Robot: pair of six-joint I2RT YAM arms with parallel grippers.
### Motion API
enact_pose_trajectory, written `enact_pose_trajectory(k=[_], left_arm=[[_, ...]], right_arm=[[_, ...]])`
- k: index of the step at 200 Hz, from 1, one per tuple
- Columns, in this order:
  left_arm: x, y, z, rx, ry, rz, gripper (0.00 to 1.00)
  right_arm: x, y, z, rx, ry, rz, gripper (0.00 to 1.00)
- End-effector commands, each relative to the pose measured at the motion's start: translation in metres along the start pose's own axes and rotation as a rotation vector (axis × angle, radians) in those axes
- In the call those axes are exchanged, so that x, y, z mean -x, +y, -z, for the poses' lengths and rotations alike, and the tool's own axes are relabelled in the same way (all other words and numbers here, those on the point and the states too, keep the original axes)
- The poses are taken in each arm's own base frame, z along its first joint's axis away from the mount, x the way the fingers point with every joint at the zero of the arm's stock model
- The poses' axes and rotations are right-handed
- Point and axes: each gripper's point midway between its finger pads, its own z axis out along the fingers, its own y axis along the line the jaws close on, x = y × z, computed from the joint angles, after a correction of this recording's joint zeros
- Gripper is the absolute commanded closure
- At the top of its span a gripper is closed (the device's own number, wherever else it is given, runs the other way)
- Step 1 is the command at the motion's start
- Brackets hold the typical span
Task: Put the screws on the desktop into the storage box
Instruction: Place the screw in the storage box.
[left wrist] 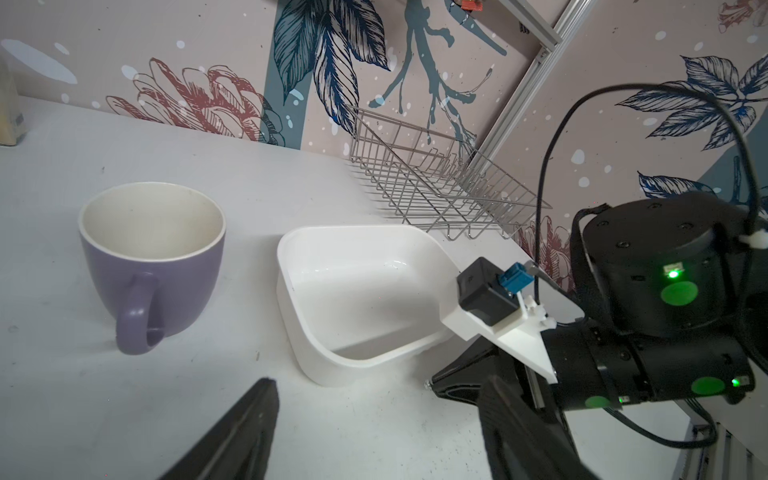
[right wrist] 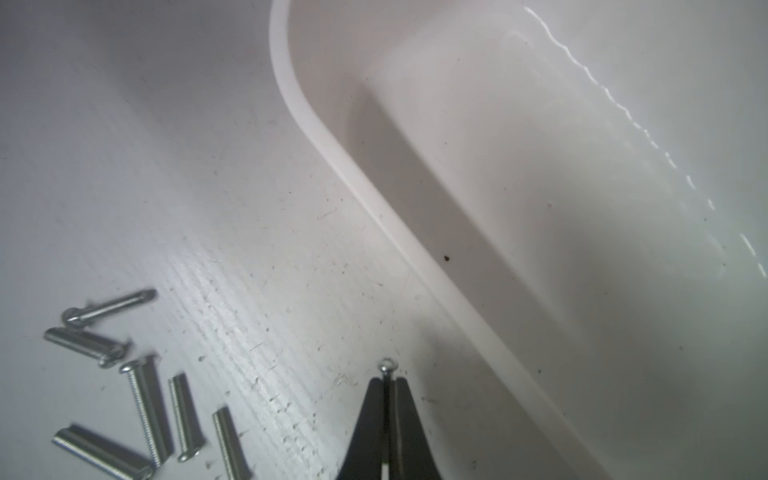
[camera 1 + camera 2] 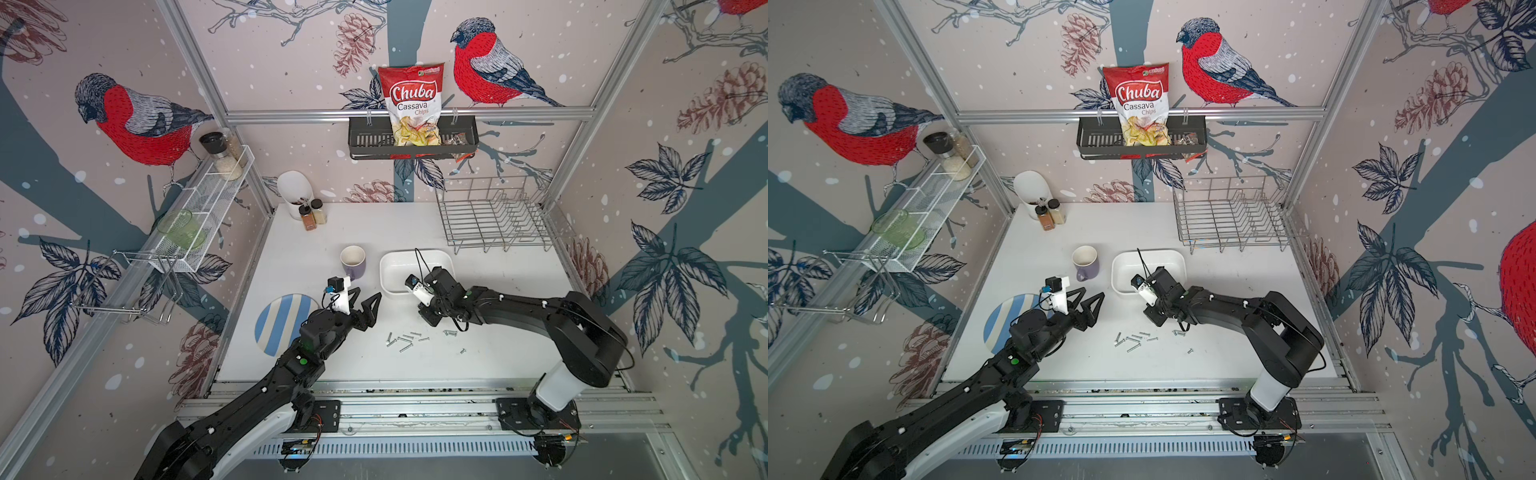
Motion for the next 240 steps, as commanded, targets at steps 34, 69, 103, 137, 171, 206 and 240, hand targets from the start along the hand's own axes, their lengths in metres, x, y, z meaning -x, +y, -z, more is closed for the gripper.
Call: enact_pose_trajectory(k=[34, 69, 103, 137, 171, 206, 240], left_arm=[[-0.014, -0.045, -0.012, -0.194, 0.085, -0.145, 0.26], [-0.05, -0.068, -0.031, -0.224, 0.253, -0.285, 0.3], [-0.073, -0.082, -0.043, -0.232, 0.375, -0.368, 0.31], [-0.09, -0.083, -0.051, -0.202, 0.447, -0.361, 0.33], [-0.118, -0.075, -0.053, -0.147, 0.54, -0.383, 0.35], [-0.14, -0.071, -0.053, -0.16, 0.619, -0.41, 0.44], [-0.147, -0.073, -0.057, -0.176, 0.648, -0.439, 0.48]], right_arm=[[0.05, -0.037, 0.042, 0.021, -0.193, -0.127, 1.0], [0.054, -0.11, 0.033, -0.096, -0.183, -0.277, 1.0], [0.035, -0.156, 0.008, -0.267, -0.078, -0.351, 1.0], [0.026, -0.162, -0.007, -0.313, -0.037, -0.37, 1.0], [0.018, -0.156, -0.022, -0.34, 0.028, -0.346, 1.0], [0.012, -0.153, -0.035, -0.333, 0.061, -0.345, 1.0], [0.012, -0.152, -0.04, -0.336, 0.081, -0.337, 1.0]])
